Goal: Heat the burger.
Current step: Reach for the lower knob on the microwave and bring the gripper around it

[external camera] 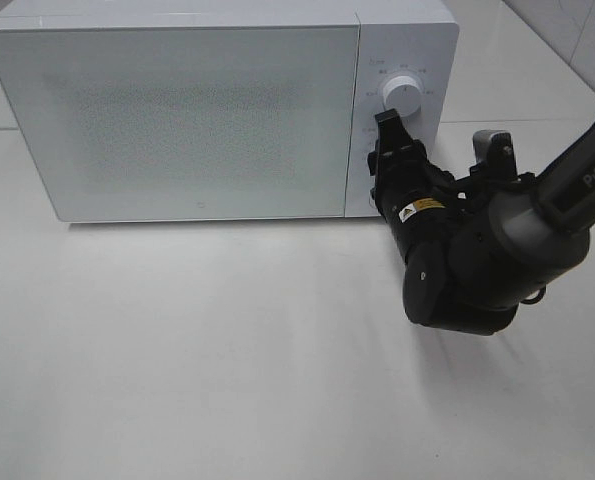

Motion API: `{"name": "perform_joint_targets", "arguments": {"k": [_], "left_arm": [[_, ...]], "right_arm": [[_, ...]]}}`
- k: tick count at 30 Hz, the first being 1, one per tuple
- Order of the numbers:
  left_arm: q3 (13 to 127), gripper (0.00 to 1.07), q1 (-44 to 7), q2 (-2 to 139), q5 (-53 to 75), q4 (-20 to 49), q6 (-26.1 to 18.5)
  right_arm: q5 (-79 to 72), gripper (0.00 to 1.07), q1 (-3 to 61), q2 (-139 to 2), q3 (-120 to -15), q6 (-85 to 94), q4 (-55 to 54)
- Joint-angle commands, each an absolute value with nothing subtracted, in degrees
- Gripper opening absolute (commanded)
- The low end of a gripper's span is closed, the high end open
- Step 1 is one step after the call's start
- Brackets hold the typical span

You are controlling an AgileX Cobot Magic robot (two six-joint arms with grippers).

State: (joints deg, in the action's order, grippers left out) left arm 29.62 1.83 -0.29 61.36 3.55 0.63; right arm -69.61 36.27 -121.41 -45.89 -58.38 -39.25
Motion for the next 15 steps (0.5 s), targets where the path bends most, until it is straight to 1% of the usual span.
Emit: {"name": "perform_joint_targets", "arguments": {"k": [1, 4, 6, 7, 8, 15], "left_arm": [[29.68, 1.01, 1.89, -1.26, 61.31, 3.55, 0.86], [29.68, 1.01, 1.89, -1.26, 61.31, 3.55, 0.86], [29.68, 1.01, 1.89, -1.26, 61.31, 3.55, 0.86], [29.68, 1.01, 1.89, -1.26, 61.31, 3.55, 0.86], [29.68, 1.01, 1.89, -1.26, 61.31, 3.55, 0.86], [29.68, 1.01, 1.89, -1.26, 61.31, 3.55, 0.86]], "right_arm": [[-76.78, 0.00, 37.30, -120.78, -47.27, -80.16, -26.13], [-76.78, 0.00, 37.30, -120.78, -47.27, -83.02, -26.01], [-77.01, 0.00, 37.30, -120.78, -47.27, -92.76, -24.58], [-77.01, 0.00, 37.30, -120.78, -47.27, -92.76, -24.58], [-77.01, 0.01, 37.30, -120.78, -47.27, -96.43, -24.41], [-78.04, 0.01, 37.30, -120.78, -47.27, -98.66, -23.43]]}}
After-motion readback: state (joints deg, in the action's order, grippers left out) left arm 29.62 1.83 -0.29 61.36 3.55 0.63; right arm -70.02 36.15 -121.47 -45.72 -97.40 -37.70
